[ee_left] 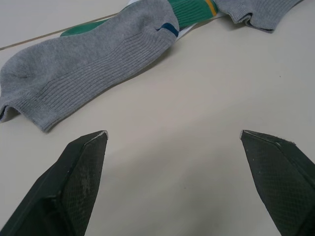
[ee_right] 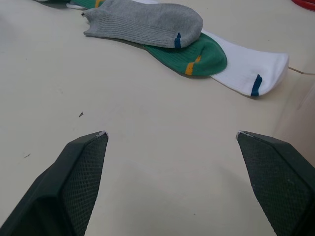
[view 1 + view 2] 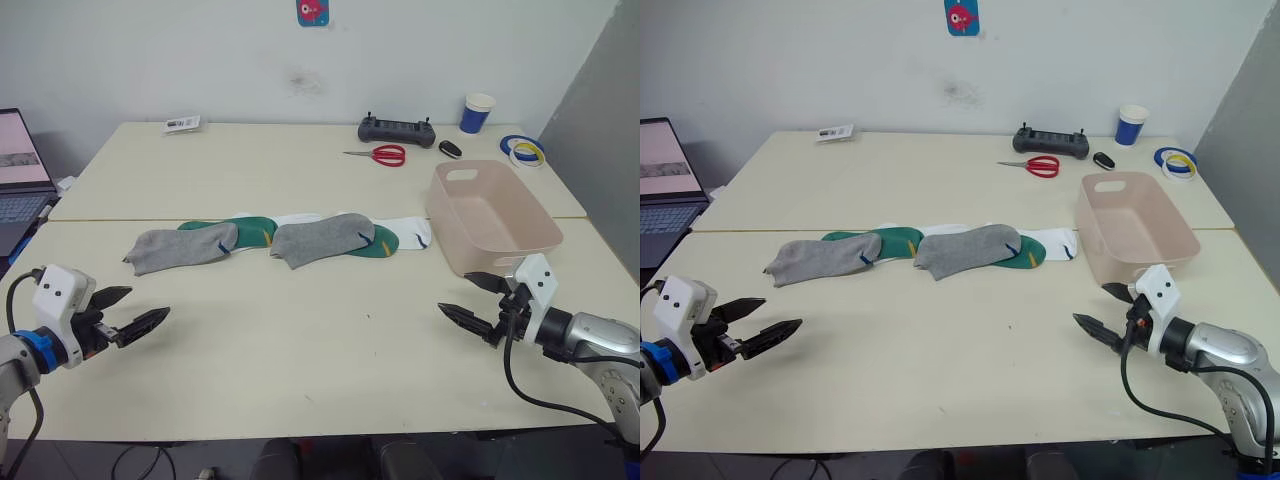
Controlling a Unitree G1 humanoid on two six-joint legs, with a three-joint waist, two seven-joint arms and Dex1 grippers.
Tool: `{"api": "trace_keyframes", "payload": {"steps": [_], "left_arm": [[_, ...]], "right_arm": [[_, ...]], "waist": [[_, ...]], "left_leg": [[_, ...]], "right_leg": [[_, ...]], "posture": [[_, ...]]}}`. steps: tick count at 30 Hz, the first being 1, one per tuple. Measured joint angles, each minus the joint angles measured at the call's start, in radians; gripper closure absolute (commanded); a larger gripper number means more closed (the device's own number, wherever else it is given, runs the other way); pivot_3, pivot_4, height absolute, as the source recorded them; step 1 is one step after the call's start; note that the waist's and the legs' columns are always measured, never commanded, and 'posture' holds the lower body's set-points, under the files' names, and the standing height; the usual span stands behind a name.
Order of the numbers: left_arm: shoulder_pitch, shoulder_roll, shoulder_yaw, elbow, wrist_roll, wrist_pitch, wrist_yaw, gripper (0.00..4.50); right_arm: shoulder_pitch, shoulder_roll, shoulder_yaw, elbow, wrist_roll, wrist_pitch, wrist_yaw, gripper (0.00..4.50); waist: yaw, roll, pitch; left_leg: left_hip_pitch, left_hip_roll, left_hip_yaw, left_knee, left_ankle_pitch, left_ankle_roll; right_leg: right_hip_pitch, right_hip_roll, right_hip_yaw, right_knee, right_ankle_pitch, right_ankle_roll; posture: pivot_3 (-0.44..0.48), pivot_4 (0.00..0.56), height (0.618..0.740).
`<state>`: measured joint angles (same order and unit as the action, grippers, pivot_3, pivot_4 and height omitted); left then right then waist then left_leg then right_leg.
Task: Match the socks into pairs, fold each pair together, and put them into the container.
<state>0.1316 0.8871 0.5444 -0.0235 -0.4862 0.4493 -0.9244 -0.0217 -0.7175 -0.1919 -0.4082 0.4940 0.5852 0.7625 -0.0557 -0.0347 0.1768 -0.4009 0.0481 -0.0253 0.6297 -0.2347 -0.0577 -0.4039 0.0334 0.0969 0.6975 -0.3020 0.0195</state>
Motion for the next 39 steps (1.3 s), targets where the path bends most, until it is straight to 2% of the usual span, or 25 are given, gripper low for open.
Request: {"api": "trace_keyframes", "payload": {"steps": [16,39], "left_arm": [[-0.018,-0.014,0.0,0.037,0.032,-0.088,0.04,0.0],[0.001,-0.013,0.002,0.041,0.02,-0.079,0.017,0.0]], "right_arm": [[-0.045,0.0,0.024,0.024,-0.001,0.0,0.001,0.03],[-0.063,0.0,0.058,0.027,0.01,0.0,0.021,0.03]], "waist": [[0.0,0.0,0.0],[0.0,0.0,0.0]], "left_leg": [[0.0,0.0,0.0,0.0,0.0,0.0],[0.0,0.0,0.0,0.0,0.0,0.0]], "right_leg": [[0.0,0.0,0.0,0.0,0.0,0.0],[0.0,0.0,0.0,0.0,0.0,0.0]], "posture": [[0.0,0.15,0.74],[0.0,0.15,0.74]]}}
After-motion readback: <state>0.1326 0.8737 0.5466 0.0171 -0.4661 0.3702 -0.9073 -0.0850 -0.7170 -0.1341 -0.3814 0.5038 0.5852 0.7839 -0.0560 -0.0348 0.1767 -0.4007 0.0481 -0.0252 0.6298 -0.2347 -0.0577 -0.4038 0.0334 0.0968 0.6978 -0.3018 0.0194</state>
